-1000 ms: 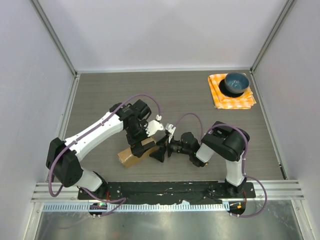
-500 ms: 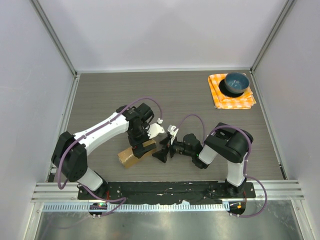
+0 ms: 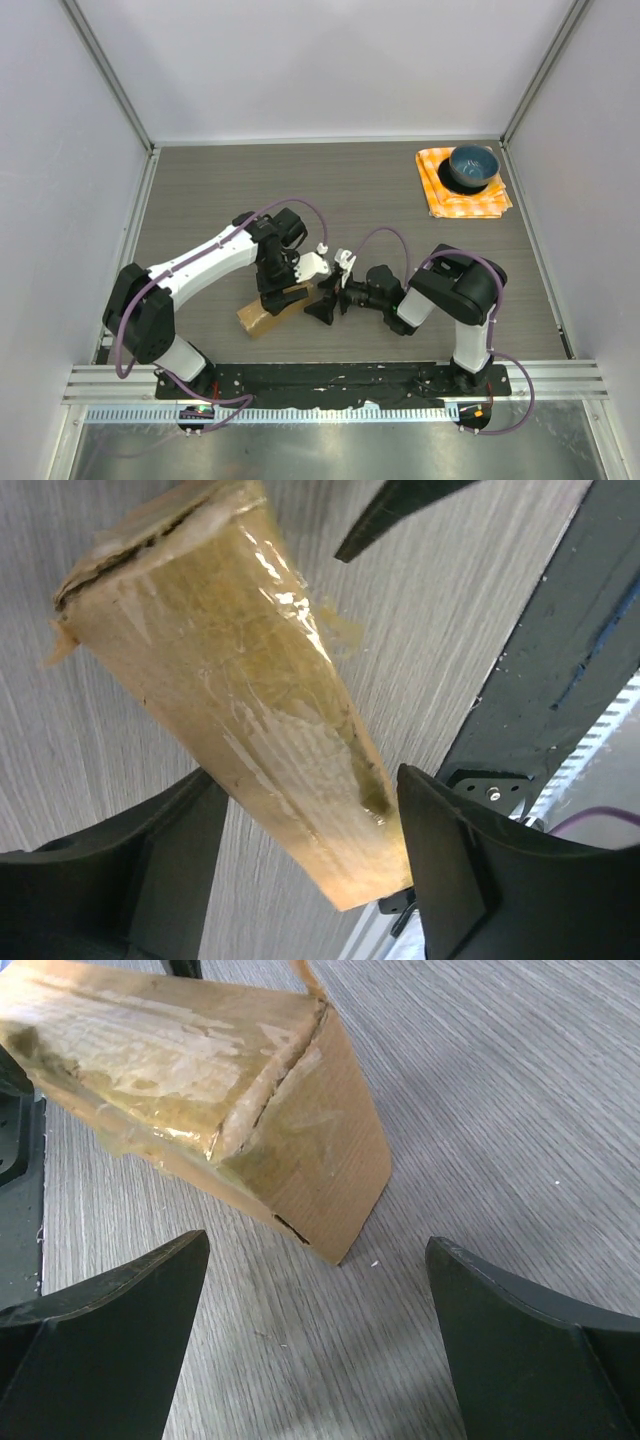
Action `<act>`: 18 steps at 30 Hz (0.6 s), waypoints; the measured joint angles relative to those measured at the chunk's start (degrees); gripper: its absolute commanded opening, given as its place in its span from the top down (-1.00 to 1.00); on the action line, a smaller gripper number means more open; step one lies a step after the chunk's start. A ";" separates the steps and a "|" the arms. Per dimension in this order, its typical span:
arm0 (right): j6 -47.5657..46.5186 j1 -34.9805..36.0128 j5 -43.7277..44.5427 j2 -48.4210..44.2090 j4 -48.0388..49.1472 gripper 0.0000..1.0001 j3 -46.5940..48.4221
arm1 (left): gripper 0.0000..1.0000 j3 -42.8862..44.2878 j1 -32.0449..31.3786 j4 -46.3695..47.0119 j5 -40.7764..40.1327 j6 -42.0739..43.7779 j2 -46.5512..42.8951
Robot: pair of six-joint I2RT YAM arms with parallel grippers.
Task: Unpack the express box
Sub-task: Open the express box at the center of the board.
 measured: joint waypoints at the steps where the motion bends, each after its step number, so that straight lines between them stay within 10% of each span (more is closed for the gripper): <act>1: 0.24 -0.17 -0.50 0.00 -0.02 -0.93 0.00 | -0.39 -0.07 0.00 -0.44 0.68 0.79 -0.04; 9: 1.64 -0.50 -4.11 -5.03 -0.46 -0.92 -0.46 | -0.39 -0.42 0.00 -4.85 7.34 9.33 -7.61; 13: 1.75 -0.50 -5.86 -6.88 -0.15 -0.92 -0.46 | -0.99 -0.42 -0.07 -7.04 8.94 11.50 -10.21; 18: 1.75 -0.50 -7.13 -6.99 -0.17 -0.92 -1.03 | -1.00 -0.42 -0.07 -7.50 9.25 8.96 -7.21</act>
